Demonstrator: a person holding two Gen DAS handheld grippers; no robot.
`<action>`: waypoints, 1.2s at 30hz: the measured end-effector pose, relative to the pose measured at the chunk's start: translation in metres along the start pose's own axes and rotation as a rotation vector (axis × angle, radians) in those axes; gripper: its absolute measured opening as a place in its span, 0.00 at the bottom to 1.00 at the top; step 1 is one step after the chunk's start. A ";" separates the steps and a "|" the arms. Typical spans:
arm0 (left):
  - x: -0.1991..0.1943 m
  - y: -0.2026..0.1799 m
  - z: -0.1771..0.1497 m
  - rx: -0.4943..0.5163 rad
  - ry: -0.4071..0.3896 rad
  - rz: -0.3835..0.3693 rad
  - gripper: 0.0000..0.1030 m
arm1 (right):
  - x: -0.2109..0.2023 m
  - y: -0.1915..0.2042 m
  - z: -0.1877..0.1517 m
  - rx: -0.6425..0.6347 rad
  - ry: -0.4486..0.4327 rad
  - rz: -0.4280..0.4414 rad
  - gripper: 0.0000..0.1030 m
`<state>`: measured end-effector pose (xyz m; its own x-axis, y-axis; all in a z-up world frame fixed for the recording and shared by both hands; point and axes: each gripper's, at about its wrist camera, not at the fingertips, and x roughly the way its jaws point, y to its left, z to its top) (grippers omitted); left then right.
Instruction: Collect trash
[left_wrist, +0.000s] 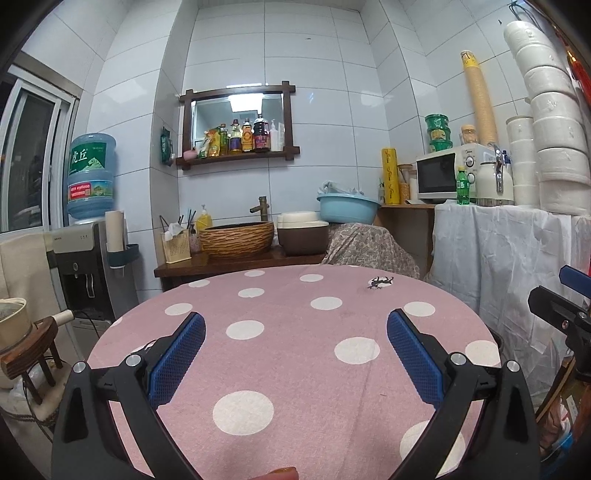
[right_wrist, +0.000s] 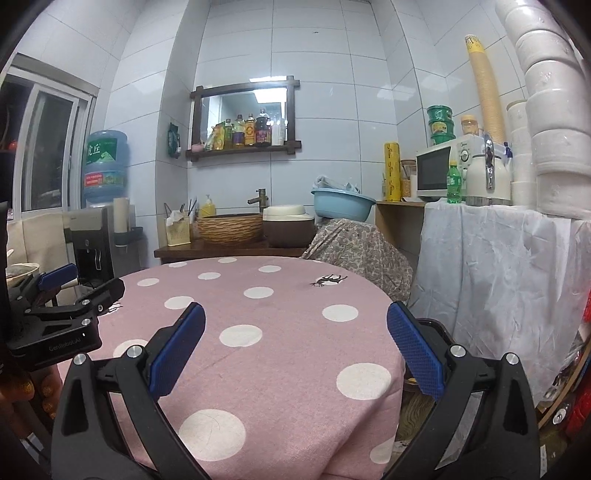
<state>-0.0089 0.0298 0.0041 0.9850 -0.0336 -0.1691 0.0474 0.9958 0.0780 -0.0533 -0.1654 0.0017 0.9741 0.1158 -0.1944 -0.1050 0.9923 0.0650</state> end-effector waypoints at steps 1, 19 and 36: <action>0.000 0.000 0.001 -0.003 0.001 -0.003 0.95 | 0.000 0.000 0.001 -0.001 0.002 0.003 0.94; 0.000 0.002 -0.002 -0.017 0.005 0.012 0.95 | 0.001 0.003 0.001 -0.010 0.006 0.010 0.94; 0.002 0.001 -0.002 -0.025 0.018 0.013 0.95 | 0.001 -0.003 -0.002 0.000 0.007 0.013 0.94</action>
<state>-0.0075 0.0313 0.0024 0.9823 -0.0194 -0.1863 0.0304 0.9980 0.0562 -0.0528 -0.1679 -0.0004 0.9711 0.1291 -0.2007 -0.1176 0.9907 0.0681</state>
